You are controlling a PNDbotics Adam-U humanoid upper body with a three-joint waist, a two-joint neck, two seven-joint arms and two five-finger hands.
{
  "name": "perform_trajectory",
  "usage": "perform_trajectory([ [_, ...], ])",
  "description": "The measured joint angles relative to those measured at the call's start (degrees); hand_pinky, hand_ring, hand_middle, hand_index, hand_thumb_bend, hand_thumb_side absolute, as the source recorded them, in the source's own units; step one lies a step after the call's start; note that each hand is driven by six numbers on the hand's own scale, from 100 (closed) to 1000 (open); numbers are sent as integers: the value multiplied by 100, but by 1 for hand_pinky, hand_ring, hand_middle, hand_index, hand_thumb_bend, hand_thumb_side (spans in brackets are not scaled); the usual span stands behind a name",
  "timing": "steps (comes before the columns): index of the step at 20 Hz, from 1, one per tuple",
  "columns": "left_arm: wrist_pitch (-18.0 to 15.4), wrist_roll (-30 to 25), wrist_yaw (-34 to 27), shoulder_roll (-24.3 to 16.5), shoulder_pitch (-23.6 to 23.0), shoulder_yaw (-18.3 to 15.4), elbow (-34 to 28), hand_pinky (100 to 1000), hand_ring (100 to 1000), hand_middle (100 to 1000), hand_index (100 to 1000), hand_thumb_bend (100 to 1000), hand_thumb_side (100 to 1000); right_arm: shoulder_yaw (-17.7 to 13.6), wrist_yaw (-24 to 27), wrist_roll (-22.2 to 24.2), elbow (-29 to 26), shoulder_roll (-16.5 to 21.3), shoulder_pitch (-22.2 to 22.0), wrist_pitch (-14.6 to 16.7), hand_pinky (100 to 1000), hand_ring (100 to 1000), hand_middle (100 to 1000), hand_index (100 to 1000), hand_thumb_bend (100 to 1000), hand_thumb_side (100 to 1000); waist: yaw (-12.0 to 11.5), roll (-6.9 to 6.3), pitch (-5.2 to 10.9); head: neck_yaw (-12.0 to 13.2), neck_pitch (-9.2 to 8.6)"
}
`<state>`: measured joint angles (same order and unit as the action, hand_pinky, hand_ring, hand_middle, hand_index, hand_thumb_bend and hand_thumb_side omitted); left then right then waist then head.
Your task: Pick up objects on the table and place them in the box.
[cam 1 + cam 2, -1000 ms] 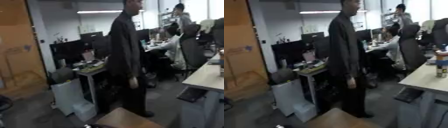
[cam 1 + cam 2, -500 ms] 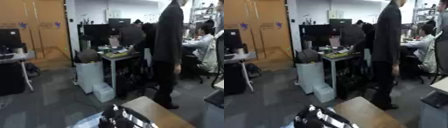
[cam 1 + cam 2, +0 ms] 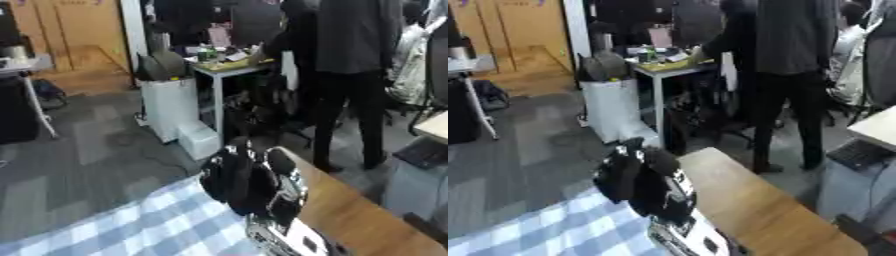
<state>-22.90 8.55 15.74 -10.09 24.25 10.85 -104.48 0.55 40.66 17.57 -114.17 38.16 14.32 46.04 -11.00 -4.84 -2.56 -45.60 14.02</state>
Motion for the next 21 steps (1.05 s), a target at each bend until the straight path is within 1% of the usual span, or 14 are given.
perform_trajectory([
  [5,24,2,36,-3,-79,1,-62,275,383,651,690,706,731,16,380,-11,0,24,97,11,100,204,258,400,270,950,77,-42,0,-188,0],
  [6,25,0,37,-3,-95,3,-63,274,381,652,691,704,732,14,435,-10,0,24,107,10,100,203,255,399,303,950,86,-49,-1,-230,0],
  [8,30,-5,37,-3,-110,23,-63,272,379,652,691,703,733,-1,531,-10,0,25,117,10,100,204,256,399,315,990,105,-53,-15,-253,0],
  [11,40,-21,38,-4,-157,45,-63,268,375,654,692,702,734,-39,645,-5,0,25,120,5,100,205,256,400,336,1000,133,-77,-43,-284,-1],
  [14,40,-37,38,-4,-165,71,-60,268,375,655,694,700,735,-56,696,31,0,25,122,-31,100,203,256,400,294,991,136,-81,-64,-285,-1],
  [17,35,-61,39,-4,-206,73,-60,268,376,656,695,699,737,-55,715,79,0,25,135,-79,100,203,255,400,186,951,153,-87,-65,-283,3],
  [18,35,-63,41,-4,-210,73,-59,269,376,656,694,699,736,-55,715,97,0,25,146,-97,100,205,255,400,178,938,164,-89,-65,-270,13],
  [19,36,-62,43,-4,-212,71,-59,269,376,656,694,700,734,-54,712,117,0,25,150,-117,100,206,256,400,168,930,171,-91,-65,-217,47],
  [20,38,-57,49,-4,-214,69,-59,270,376,656,694,698,734,-55,706,136,0,25,151,-136,100,204,255,401,134,923,172,-95,-65,-131,81],
  [21,47,-45,55,-4,-224,67,-59,269,376,655,694,669,740,-57,691,151,0,25,151,-151,100,202,254,403,100,918,176,-101,-65,4,136],
])
